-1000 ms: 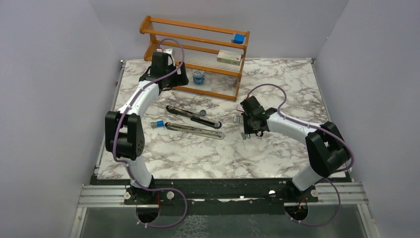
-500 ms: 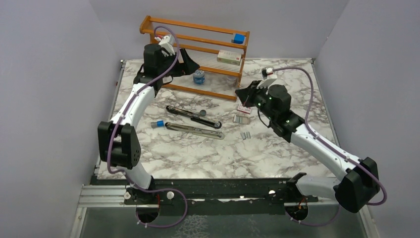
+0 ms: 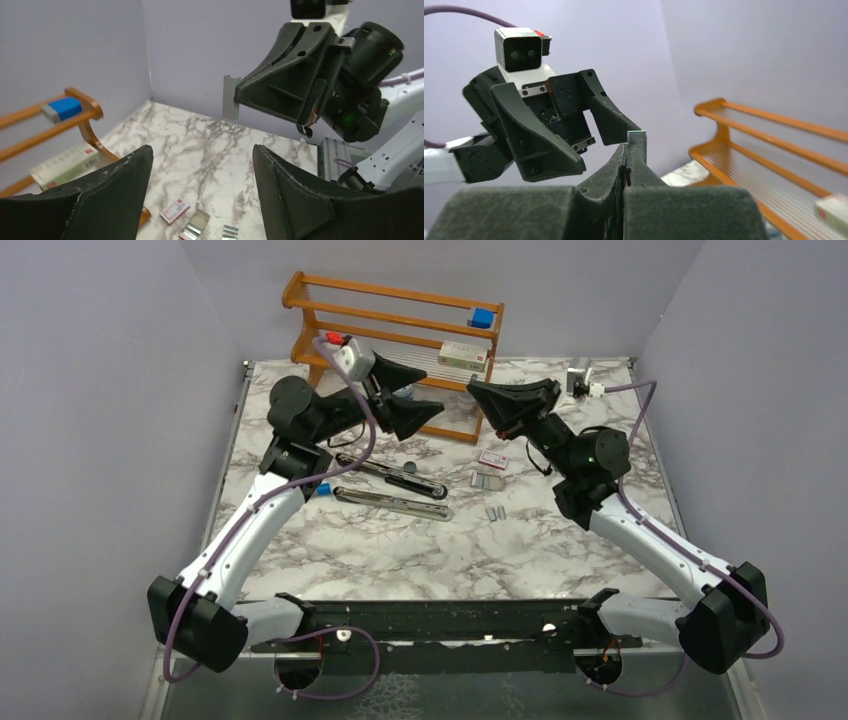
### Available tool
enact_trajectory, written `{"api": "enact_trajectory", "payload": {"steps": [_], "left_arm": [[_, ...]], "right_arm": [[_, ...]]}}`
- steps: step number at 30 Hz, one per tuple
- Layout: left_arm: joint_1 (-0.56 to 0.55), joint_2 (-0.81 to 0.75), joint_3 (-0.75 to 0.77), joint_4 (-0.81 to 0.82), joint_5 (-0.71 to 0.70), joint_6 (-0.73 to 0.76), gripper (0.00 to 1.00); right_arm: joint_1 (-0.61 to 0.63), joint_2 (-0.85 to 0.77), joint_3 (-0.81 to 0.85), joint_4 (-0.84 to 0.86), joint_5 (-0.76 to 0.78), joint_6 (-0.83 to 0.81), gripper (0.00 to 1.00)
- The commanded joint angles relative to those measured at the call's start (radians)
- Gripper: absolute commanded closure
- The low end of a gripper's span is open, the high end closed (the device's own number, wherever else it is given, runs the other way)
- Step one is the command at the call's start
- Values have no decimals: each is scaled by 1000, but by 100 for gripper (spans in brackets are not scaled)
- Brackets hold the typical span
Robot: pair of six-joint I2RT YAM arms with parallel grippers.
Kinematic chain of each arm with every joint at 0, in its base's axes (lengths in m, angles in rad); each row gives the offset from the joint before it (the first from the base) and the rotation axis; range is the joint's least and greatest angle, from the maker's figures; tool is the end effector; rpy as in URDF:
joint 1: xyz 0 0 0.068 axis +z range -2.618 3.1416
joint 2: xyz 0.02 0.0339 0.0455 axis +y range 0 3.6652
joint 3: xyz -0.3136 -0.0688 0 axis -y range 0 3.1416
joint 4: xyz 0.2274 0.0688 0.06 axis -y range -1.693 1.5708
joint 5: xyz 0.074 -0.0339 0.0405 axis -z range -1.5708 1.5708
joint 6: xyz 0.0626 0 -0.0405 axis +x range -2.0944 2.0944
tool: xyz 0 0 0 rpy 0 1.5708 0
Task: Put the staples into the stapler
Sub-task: Pick up the staple from the center of the board.
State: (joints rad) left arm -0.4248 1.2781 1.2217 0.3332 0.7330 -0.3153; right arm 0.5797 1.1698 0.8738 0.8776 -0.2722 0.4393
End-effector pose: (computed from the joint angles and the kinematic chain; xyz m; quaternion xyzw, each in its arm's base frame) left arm 0.2341 -0.1519 0.4938 0.3163 0.5463 -0.4708 0.6164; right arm 0.1956 0.1482 0.4671 -0.1521 0.4608 0.4815 0.7299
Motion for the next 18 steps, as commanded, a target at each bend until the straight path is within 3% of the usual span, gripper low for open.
{"api": "enact_trajectory", "payload": {"steps": [1,6,11,18], "left_arm": [[6,-120,-68,216,109,128,29],[-12,-120,-34,217,235,149,42],[-45,-123,-30,217,254,209,45],[-89,-83,8,217,247,192,48]], "right_arm": [[-4,-35,64,117,-243,-23,99],[-3,-56,77,157,-347,-8,99],[-3,-43,121,167,-506,16,99],[-3,-28,124,144,-561,-33,99]]}}
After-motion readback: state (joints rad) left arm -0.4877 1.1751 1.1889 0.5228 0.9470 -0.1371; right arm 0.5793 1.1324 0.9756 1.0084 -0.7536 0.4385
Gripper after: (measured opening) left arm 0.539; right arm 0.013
